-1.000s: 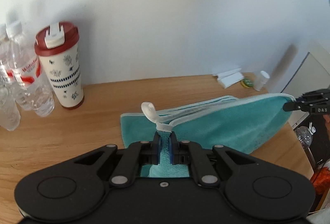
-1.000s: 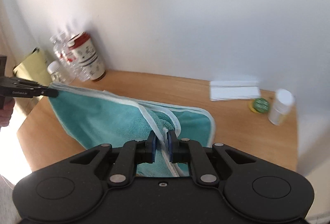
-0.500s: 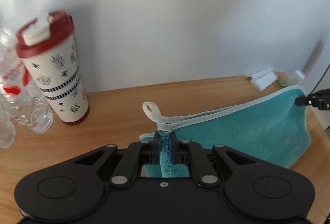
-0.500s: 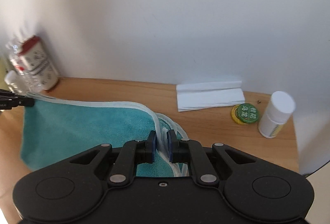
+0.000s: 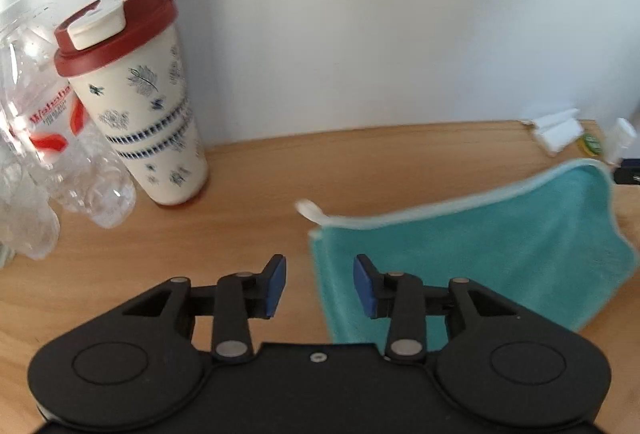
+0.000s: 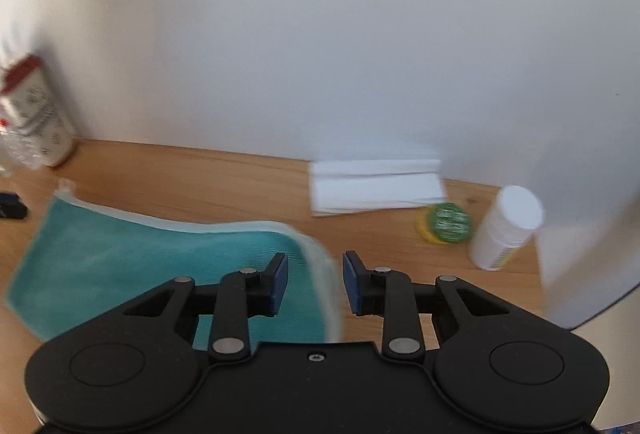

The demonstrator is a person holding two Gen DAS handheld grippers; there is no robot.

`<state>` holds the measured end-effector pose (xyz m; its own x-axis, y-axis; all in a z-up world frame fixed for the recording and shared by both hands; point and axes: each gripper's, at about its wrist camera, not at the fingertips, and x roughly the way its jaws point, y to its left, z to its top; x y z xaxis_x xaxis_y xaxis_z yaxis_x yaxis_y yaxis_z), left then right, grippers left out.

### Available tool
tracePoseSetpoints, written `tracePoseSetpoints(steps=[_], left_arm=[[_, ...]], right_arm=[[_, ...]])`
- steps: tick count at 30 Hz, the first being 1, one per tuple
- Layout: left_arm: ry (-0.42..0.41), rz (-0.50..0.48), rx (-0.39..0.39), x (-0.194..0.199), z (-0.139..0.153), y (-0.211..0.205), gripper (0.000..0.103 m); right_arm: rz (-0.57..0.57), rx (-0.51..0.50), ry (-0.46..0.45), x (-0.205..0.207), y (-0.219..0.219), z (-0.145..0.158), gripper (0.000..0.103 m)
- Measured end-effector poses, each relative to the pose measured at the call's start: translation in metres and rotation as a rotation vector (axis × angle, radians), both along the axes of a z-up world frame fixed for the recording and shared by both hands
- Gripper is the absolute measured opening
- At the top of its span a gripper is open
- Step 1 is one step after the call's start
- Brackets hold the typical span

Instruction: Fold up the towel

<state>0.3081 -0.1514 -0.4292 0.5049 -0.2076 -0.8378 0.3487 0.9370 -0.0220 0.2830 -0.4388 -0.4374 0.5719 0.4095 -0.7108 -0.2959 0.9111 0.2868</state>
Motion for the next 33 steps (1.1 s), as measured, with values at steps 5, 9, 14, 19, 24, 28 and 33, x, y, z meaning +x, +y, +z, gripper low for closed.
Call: tracePoseSetpoints(steps=[5, 9, 14, 19, 24, 28, 33], left_arm=[[0.012, -0.099, 0.040, -0.015, -0.019, -0.029, 0.038], [0.048, -0.070, 0.148, -0.013, -0.047, -0.034, 0.035], [0.062, -0.050, 0.158, -0.009, -0.050, -0.028, 0.035], [0.019, 0.008, 0.064, -0.006, -0.028, -0.020, 0.036], [-0.014, 0.027, 0.115, 0.009, -0.039, -0.024, 0.036], [-0.021, 0.038, 0.179, 0.019, -0.057, -0.023, 0.041], [-0.010, 0.093, 0.146, 0.025, -0.049, -0.018, 0.040]], right_arm=[[0.039, 0.052, 0.099, 0.021, 0.022, -0.030, 0.031], [-0.063, 0.130, 0.164, 0.041, 0.005, -0.050, 0.003], [-0.117, 0.179, 0.218, 0.050, -0.022, -0.051, 0.000], [-0.084, 0.175, 0.148, 0.044, -0.017, -0.023, 0.012], [-0.100, 0.059, 0.149, 0.060, 0.003, -0.039, 0.005], [-0.071, 0.005, 0.126, 0.060, 0.007, -0.038, 0.004], [-0.060, -0.021, 0.091, 0.048, 0.012, -0.019, 0.009]])
